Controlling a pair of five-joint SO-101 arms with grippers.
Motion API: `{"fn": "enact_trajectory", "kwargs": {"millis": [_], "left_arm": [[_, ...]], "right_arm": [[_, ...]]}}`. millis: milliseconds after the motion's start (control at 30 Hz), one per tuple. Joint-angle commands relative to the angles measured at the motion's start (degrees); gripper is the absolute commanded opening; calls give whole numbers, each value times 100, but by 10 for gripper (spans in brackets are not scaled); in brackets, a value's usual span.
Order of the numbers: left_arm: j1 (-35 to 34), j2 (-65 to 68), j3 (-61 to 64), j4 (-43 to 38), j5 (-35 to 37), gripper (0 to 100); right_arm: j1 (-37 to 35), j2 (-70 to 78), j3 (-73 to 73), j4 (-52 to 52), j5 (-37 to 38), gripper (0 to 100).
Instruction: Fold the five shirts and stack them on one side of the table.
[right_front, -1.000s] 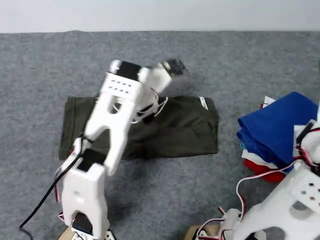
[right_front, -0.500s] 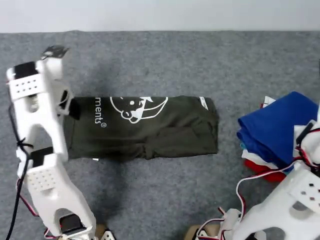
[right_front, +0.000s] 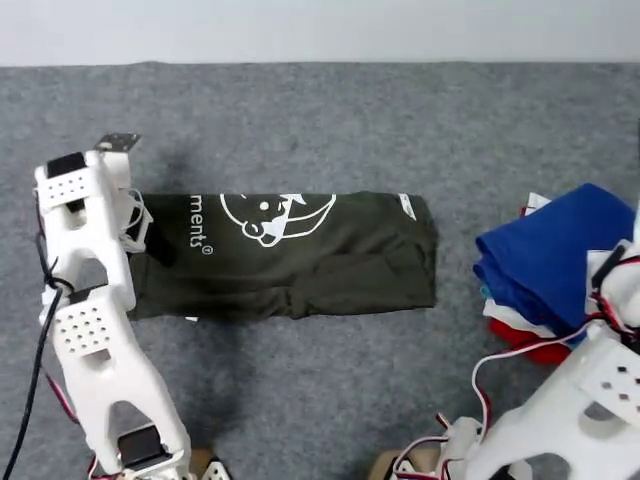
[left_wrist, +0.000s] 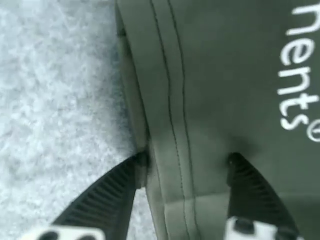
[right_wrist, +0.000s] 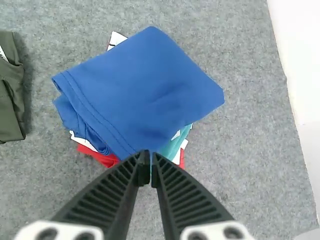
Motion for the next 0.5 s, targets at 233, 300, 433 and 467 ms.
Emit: {"fn": "enact_trajectory", "kwargs": {"millis": [233,300,433,467], "left_arm": [[-105,747,-585,457,-501,48],[-132,870,-822,642,-668,2],[-422,897,-1455,976,-747,4],[-554,870,-1622,976,-747,4]], "right_arm": [[75,-127,-9,233,44,22],[75,-127,-9,224,44,22],[75,-127,-9,224,44,22],[75,-127,-9,224,44,22]]}}
